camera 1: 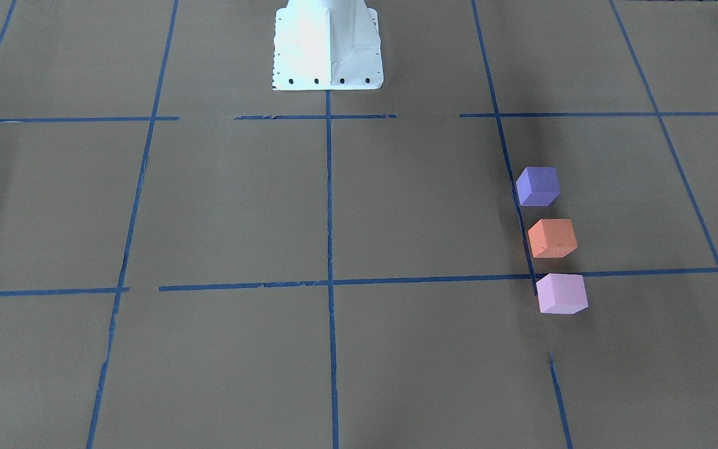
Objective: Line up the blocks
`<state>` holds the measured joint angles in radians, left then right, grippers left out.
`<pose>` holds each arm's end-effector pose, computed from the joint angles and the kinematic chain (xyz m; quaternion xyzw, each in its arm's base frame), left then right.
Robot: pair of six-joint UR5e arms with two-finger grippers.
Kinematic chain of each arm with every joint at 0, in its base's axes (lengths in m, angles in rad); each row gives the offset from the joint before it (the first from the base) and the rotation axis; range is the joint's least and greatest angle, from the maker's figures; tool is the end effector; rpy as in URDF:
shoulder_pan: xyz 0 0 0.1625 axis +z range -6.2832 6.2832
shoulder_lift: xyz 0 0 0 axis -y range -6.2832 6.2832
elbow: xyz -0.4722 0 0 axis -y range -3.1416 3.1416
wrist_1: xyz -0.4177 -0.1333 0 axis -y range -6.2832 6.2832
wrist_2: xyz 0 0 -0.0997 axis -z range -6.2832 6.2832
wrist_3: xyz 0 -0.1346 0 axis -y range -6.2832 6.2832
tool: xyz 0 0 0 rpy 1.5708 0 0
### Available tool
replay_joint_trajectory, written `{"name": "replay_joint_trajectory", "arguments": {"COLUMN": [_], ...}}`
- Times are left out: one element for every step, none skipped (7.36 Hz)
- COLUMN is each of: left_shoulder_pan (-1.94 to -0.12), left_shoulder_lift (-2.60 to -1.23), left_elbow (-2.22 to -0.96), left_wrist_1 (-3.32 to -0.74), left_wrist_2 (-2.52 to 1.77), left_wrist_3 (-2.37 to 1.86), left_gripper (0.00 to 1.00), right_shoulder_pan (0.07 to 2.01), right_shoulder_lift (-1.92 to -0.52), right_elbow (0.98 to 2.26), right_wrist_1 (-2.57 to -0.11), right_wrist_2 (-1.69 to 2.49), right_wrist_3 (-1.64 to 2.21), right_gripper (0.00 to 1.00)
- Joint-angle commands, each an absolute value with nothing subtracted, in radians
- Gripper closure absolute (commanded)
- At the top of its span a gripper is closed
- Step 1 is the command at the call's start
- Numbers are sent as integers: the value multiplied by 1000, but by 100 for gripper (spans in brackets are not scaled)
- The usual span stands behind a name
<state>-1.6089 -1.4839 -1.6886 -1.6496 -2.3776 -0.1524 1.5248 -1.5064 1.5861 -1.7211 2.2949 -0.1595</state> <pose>-0.0546 -0.4841 0.7017 0.0280 0.3942 -0.0659 0.9162 0.0193 -0.5406 0.7081 -0.0129 -0.3553 -0.0834 0.9309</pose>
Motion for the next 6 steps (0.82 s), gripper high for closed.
{"name": "replay_joint_trajectory", "arguments": {"left_shoulder_pan": [-1609, -1609, -1611, -1609, -1609, -1609], "left_shoulder_lift": [-1483, -1483, -1483, -1485, -1485, -1485], "left_elbow": [-1687, -1692, -1697, -1684, -1696, -1694], "left_wrist_1": [-1649, -1649, -1649, -1651, -1649, -1649], "left_wrist_2": [-2378, -2378, -2378, -2376, -2378, -2376], "left_wrist_3": [-158, -156, -156, -155, -152, -150], "left_gripper": [0, 0, 0, 0, 0, 0], "right_shoulder_pan": [1525, 1525, 1525, 1525, 1525, 1525], "right_shoulder_lift": [-1506, -1506, -1506, -1506, -1506, -1506], "right_elbow": [1586, 1586, 1586, 1586, 1586, 1586], "right_wrist_1": [-1721, -1721, -1721, -1721, -1721, -1721], "right_wrist_2": [2295, 2295, 2295, 2295, 2295, 2295], "right_wrist_3": [-160, -160, -160, -160, -160, -160], "right_gripper": [0, 0, 0, 0, 0, 0]}}
